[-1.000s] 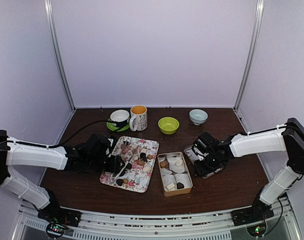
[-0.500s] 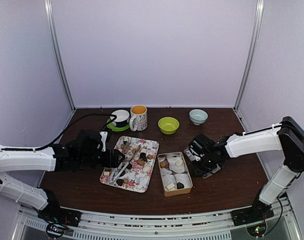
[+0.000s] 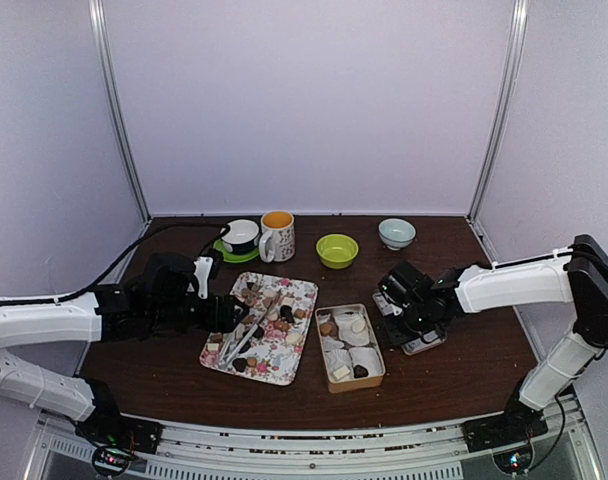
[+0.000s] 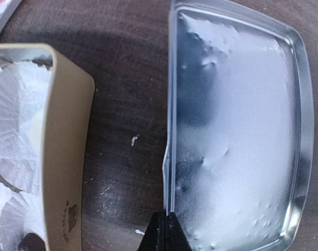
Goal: Pack the chocolate
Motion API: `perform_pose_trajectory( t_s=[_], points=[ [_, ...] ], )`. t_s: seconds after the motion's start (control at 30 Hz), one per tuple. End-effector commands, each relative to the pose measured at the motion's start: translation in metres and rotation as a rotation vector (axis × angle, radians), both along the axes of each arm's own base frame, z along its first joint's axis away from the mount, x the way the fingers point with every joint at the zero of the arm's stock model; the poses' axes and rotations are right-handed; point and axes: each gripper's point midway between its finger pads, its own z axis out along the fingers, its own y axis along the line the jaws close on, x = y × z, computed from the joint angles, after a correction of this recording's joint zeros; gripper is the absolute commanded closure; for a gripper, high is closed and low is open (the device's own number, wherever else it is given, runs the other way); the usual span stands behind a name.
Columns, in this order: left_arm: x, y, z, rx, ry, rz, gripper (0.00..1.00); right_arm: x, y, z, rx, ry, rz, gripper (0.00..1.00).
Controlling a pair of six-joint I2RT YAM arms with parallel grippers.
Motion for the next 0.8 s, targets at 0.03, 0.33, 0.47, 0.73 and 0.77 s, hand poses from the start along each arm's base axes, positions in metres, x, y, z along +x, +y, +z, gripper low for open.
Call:
perform_pose_trajectory(
  t_s=[0.03,0.33,0.47,0.73,0.77],
  points=[
    [0.005,-0.008,0.026,-0.037,-0.051,-0.027,0.28,0.012,-0.008,0.039,0.012,-0.125,-0.05,1.0],
    [0.005,-0.016,0.035,-0.056,-0.054,-0.059,0.29,0.017,-0.003,0.101,0.119,-0.233,-0.044,1.0],
    [0.003,-0.026,0.045,-0.089,-0.052,-0.102,0.29,0.015,0.013,0.141,0.235,-0.263,0.002,1.0],
    [-0.002,-0.056,0.095,-0.246,-0.084,-0.233,0.28,0.0,0.055,0.233,0.603,-0.334,0.124,1.0],
    [-0.001,-0.057,0.104,-0.257,-0.095,-0.239,0.28,-0.005,0.065,0.247,0.68,-0.334,0.165,1.0]
  ],
)
